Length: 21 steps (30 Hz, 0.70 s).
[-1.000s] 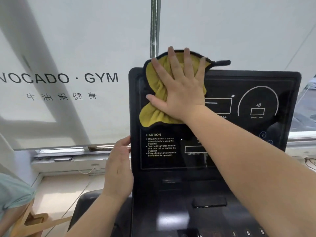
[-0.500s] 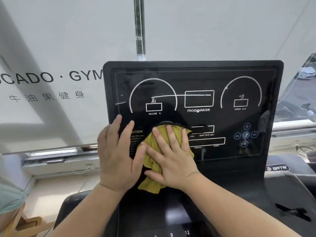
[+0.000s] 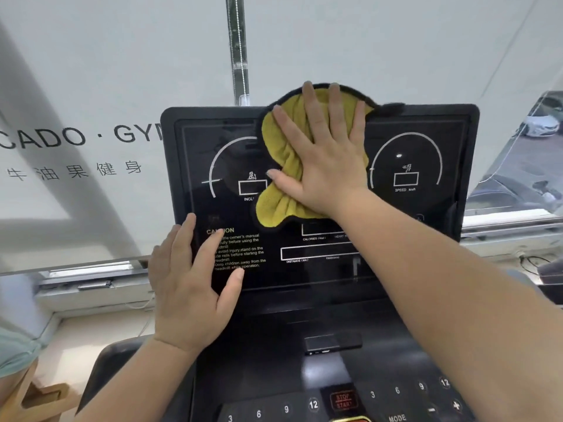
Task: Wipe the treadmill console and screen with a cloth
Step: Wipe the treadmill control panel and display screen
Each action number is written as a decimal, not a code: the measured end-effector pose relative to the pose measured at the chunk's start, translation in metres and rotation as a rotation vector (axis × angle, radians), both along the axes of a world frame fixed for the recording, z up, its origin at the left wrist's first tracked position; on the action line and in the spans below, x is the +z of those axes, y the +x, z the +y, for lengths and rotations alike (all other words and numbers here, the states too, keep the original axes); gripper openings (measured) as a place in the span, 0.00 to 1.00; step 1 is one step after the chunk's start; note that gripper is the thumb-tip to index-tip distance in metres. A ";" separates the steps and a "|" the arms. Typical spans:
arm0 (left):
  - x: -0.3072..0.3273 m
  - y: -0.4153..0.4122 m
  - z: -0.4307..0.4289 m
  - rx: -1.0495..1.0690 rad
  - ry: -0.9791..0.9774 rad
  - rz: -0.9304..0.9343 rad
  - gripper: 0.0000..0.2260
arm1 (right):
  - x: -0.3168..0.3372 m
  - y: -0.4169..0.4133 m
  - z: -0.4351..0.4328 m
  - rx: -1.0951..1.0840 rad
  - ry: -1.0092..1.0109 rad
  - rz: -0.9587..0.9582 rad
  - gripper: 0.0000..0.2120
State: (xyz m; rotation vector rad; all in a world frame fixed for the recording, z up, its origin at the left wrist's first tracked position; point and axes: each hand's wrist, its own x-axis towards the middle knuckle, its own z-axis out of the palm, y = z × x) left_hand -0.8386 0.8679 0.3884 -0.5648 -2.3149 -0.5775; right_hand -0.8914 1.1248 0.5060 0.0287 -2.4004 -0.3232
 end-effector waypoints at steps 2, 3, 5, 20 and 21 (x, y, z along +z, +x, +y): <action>-0.002 0.002 0.005 0.046 -0.030 0.019 0.26 | -0.020 0.010 -0.009 -0.030 -0.058 -0.002 0.44; -0.002 0.002 0.008 0.049 -0.043 0.022 0.26 | -0.034 0.017 -0.012 -0.029 -0.074 -0.012 0.44; -0.001 0.000 0.015 0.020 -0.064 0.025 0.27 | -0.068 0.035 -0.015 0.005 -0.054 -0.043 0.45; -0.004 0.003 0.035 -0.024 -0.201 -0.048 0.27 | -0.051 0.033 0.033 0.076 0.067 -0.014 0.42; -0.004 0.004 0.035 -0.020 -0.205 -0.052 0.27 | -0.033 0.024 0.036 0.060 0.058 -0.009 0.43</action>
